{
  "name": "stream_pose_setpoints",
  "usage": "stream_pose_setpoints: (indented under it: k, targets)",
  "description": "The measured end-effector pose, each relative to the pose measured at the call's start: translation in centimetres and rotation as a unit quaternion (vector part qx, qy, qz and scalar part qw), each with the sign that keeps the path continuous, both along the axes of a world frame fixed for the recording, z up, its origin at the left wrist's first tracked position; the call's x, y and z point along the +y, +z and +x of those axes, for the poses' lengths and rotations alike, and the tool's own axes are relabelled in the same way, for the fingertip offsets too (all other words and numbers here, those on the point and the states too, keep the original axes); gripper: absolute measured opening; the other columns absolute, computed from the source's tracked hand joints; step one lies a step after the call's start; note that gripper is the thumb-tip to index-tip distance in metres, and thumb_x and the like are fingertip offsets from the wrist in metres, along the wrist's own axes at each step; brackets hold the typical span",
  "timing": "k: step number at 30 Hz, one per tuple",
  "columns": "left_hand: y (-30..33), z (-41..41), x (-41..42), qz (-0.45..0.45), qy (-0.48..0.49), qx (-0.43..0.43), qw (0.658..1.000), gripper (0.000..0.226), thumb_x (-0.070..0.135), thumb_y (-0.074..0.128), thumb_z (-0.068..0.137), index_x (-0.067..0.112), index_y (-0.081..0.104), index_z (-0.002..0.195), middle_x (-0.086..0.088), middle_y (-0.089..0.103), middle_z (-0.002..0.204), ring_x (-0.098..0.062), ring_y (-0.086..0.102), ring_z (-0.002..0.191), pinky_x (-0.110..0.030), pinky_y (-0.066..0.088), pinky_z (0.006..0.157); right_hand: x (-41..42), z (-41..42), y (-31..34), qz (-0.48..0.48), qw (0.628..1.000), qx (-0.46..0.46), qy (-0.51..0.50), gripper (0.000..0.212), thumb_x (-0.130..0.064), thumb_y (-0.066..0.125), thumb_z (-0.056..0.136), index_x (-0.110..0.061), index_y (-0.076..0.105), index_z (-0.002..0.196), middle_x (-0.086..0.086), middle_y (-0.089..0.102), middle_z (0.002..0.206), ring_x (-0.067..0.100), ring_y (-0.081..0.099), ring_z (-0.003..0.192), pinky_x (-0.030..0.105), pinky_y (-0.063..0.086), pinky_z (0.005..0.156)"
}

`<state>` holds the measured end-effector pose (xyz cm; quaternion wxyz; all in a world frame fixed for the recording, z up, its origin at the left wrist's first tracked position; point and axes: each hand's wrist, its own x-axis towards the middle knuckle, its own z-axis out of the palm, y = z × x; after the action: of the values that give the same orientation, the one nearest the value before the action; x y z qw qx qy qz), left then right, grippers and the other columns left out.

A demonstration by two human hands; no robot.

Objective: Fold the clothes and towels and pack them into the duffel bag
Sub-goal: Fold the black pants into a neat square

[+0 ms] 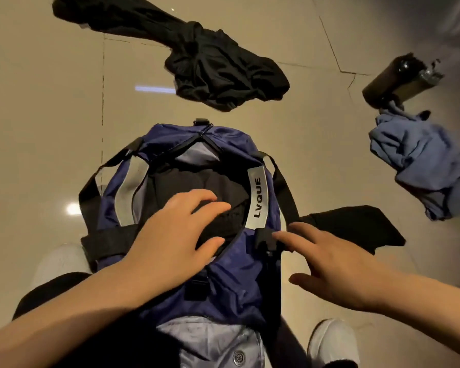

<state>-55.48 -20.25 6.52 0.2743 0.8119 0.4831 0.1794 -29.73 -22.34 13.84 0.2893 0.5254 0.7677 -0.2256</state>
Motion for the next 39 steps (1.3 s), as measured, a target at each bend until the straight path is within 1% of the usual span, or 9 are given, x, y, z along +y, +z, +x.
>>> stream_pose_setpoints:
  k: [4, 8, 10, 15, 19, 23, 26, 33, 39]
  targets:
    - [-0.2, 5.6, 0.1, -0.015, -0.133, 0.014, 0.991, 0.045, 0.05, 0.043, 0.085, 0.034, 0.05, 0.127, 0.013, 0.051, 0.123, -0.013, 0.055, 0.107, -0.029, 0.053, 0.076, -2.3, 6.0, -3.7, 0.057, 0.97, 0.087, -0.218, 0.064, -0.048, 0.051, 0.093, -0.044, 0.017, 0.147, -0.011, 0.034, 0.144, 0.003, 0.046, 0.117, 0.018, 0.044, 0.093]
    - [-0.1, 12.6, 1.8, -0.02, -0.268, 0.042, 0.962, 0.049, 0.043, 0.05, 0.086, 0.025, 0.053, 0.131, 0.004, 0.055, 0.124, -0.02, 0.058, 0.105, -0.037, 0.054, 0.08, -4.2, 12.7, -7.3, 0.195, 0.847, 0.189, -0.457, 0.049, -0.037, 0.052, 0.094, -0.038, 0.039, 0.141, -0.006, 0.054, 0.1, 0.006, 0.053, 0.087, 0.017, 0.042, 0.066]
    - [-0.2, 16.7, 2.7, 0.021, -0.337, 0.054, 0.94, 0.047, 0.042, 0.048, 0.091, 0.022, 0.052, 0.134, -0.004, 0.055, 0.127, -0.025, 0.059, 0.104, -0.043, 0.054, 0.08, -5.2, 15.7, -9.0, 0.225, 0.778, 0.201, -0.55, 0.049, -0.039, 0.05, 0.096, -0.039, 0.036, 0.142, -0.005, 0.057, 0.106, 0.013, 0.057, 0.094, 0.023, 0.045, 0.069]
    - [-2.8, 27.5, 3.5, 0.042, -0.423, 0.272, 0.863, 0.057, 0.05, 0.029, 0.101, 0.039, 0.005, 0.152, -0.01, -0.005, 0.161, -0.039, 0.01, 0.144, -0.053, 0.025, 0.112, -7.9, 19.4, -12.7, 0.181, 0.679, 0.21, -0.68, 0.064, -0.054, 0.05, 0.091, -0.048, 0.017, 0.145, 0.003, 0.052, 0.138, 0.027, 0.056, 0.116, 0.042, 0.046, 0.094]
    - [-7.0, 31.0, 3.3, -0.085, -0.382, 0.333, 0.858, 0.07, 0.055, 0.037, 0.097, 0.051, -0.012, 0.147, -0.007, -0.033, 0.154, -0.046, -0.012, 0.143, -0.064, 0.015, 0.113, -7.3, 18.2, -14.2, 0.133, 0.633, 0.33, -0.687, 0.072, -0.05, 0.051, 0.092, -0.05, 0.005, 0.148, -0.023, 0.033, 0.137, 0.014, 0.044, 0.129, 0.035, 0.04, 0.104]
    - [-9.1, 29.9, 3.7, -0.083, -0.391, 0.319, 0.86, 0.084, 0.051, 0.049, 0.095, 0.055, -0.021, 0.141, -0.005, -0.043, 0.149, -0.048, -0.012, 0.143, -0.059, 0.018, 0.116, -5.7, 17.1, -14.4, 0.123, 0.619, 0.395, -0.667, 0.073, -0.034, 0.054, 0.094, -0.043, 0.005, 0.149, -0.04, 0.032, 0.117, -0.024, 0.046, 0.096, 0.001, 0.039, 0.077]
    - [-9.2, 30.0, 4.4, -0.1, -0.398, 0.31, 0.857, 0.084, 0.052, 0.05, 0.094, 0.055, -0.02, 0.141, -0.004, -0.043, 0.149, -0.047, -0.011, 0.143, -0.057, 0.019, 0.116, -6.1, 16.8, -14.1, 0.165, 0.609, 0.414, -0.656, 0.07, -0.025, 0.059, 0.091, -0.045, 0.016, 0.143, -0.036, 0.039, 0.113, -0.034, 0.046, 0.087, -0.002, 0.041, 0.066]
    - [-9.6, 30.1, 3.8, -0.045, -0.422, 0.332, 0.842, 0.092, 0.051, 0.054, 0.092, 0.051, -0.022, 0.143, -0.012, -0.047, 0.145, -0.051, -0.011, 0.141, -0.057, 0.029, 0.111, -5.6, 18.2, -15.0, 0.158, 0.732, 0.308, -0.587, 0.061, -0.051, 0.045, 0.092, -0.051, 0.017, 0.146, -0.017, 0.043, 0.135, -0.001, 0.046, 0.115, 0.013, 0.041, 0.089]
    - [-9.5, 29.3, 3.4, -0.035, -0.451, 0.321, 0.832, 0.092, 0.042, 0.058, 0.092, 0.052, -0.018, 0.144, -0.011, -0.05, 0.142, -0.052, -0.015, 0.14, -0.055, 0.026, 0.113, -3.5, 19.8, -15.8, 0.09, 0.657, 0.23, -0.712, 0.072, -0.057, 0.047, 0.091, -0.046, 0.008, 0.15, 0.015, 0.03, 0.14, 0.031, 0.047, 0.111, 0.036, 0.037, 0.101]
